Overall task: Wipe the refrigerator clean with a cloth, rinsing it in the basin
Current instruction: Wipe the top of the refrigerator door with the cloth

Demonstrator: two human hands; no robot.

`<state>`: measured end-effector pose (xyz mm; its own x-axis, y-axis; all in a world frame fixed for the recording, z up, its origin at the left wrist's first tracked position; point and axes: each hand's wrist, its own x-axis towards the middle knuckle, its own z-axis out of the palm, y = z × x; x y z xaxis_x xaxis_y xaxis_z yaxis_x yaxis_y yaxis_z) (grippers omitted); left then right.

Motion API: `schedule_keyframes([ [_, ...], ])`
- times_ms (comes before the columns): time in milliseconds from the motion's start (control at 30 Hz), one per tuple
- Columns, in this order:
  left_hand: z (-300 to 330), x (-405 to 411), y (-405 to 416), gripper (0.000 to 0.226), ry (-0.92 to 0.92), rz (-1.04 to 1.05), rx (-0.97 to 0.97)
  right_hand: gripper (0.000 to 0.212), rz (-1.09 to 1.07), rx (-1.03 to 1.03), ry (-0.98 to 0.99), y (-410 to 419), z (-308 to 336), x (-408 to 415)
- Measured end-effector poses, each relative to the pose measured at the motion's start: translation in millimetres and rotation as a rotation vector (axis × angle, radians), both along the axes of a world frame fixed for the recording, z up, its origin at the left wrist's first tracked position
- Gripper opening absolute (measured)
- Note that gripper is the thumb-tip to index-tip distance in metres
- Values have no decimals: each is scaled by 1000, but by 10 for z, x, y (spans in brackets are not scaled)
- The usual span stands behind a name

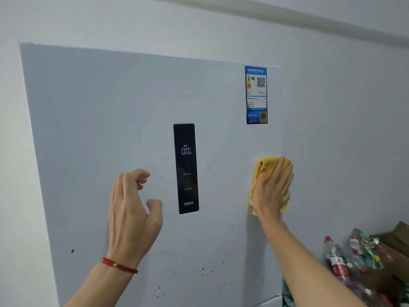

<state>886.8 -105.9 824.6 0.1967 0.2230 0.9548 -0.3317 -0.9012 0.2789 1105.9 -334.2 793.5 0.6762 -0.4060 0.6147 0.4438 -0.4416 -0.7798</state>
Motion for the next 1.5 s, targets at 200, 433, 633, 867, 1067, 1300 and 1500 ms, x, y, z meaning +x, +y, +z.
schedule_keyframes([
  [200, -7, 38, -163, 45, 6, -14, -25, 72, 62, -530, -293, 1114, -146, -853],
  [433, -140, -143, -35, 51, 65, 20, -18, 75, 60, -845, -495, 255, -306, -217],
  [633, -245, -578, 602, 52, 78, 164, -73, 72, 70, -11, 124, 0, -442, -90],
  [867, -317, -861, 1070, 53, 65, 176, -209, 71, 67, -288, -159, 1673, -363, -1160],
  [1067, -402, -1259, 1497, 50, 55, 221, -270, 72, 139, -677, -449, 3066, -350, -2116],
  [1300, -366, -1292, 1642, 47, 63, 207, -309, 74, 165, -1119, -737, 3237, -544, -2201],
  [1500, -436, -1144, 1437, 47, 108, 176, -274, 58, 159, -939, -760, 2476, -540, -1671],
])
